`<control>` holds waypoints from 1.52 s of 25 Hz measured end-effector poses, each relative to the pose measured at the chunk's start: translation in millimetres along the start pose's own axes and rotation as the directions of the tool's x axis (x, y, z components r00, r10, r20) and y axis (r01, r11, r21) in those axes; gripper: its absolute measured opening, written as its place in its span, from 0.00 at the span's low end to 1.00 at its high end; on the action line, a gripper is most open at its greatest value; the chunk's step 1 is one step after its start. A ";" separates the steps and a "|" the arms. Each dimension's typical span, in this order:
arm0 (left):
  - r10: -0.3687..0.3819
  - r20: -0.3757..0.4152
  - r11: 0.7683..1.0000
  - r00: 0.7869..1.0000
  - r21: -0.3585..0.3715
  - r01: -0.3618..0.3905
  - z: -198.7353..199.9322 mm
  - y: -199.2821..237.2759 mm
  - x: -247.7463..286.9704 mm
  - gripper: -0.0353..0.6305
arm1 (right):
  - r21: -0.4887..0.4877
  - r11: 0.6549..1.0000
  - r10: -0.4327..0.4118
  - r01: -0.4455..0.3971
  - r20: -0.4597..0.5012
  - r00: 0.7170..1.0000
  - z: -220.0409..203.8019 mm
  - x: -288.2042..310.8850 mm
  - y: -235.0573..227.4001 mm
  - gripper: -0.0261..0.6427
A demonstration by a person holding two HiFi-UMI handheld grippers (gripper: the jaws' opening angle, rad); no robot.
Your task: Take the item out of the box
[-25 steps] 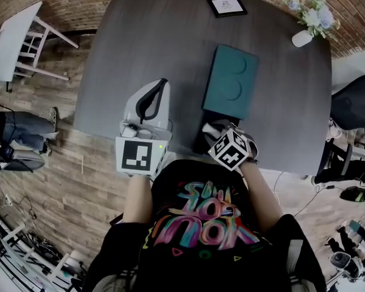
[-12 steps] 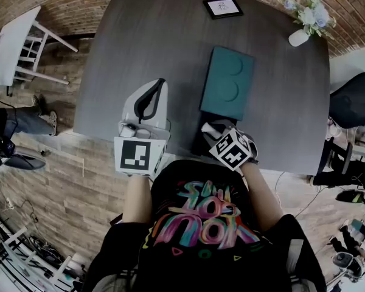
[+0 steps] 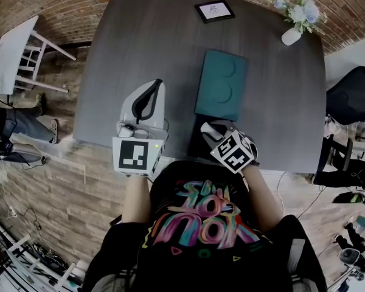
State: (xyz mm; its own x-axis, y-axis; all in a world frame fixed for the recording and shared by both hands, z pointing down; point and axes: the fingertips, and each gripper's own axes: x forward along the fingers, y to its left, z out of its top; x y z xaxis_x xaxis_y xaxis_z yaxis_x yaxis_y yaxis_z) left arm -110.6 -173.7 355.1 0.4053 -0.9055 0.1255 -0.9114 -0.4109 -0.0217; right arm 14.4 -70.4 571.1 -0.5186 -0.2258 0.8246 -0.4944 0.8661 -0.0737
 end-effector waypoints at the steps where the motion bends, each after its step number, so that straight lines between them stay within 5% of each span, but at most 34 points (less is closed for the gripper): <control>1: -0.004 0.001 1.000 1.000 0.004 0.004 0.9 -1.8 1.3 0.05 | -0.002 1.000 0.001 -0.001 0.005 1.000 0.2 -2.1 -0.5 0.23; 11: -0.018 0.011 0.999 1.000 0.032 0.018 12.0 -8.9 6.1 0.05 | 0.025 0.999 -0.035 0.032 0.110 0.993 18.3 -35.9 -14.7 0.23; 22: -0.025 0.031 0.998 0.999 0.064 0.023 25.0 -14.2 8.5 0.05 | 0.039 0.987 -0.164 0.159 0.265 0.950 57.1 -93.5 -50.6 0.23; 32: -0.060 0.051 0.996 0.997 0.072 0.056 33.6 -29.1 16.7 0.05 | 0.075 0.972 -0.234 0.223 0.430 0.872 96.9 -140.9 -74.2 0.23; 38: -0.071 0.063 0.996 0.995 0.052 0.068 37.0 -34.2 20.0 0.05 | 0.114 0.957 -0.286 0.267 0.533 0.796 113.6 -174.6 -87.2 0.23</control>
State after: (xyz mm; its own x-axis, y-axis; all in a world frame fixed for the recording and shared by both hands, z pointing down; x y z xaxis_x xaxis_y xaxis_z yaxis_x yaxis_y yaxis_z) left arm -68.6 -181.6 321.6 0.4726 -0.8789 0.0641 -0.8769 -0.4763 -0.0650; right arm 68.8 -157.2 369.9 -0.6438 -0.6649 0.3787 -0.6911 0.7177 0.0853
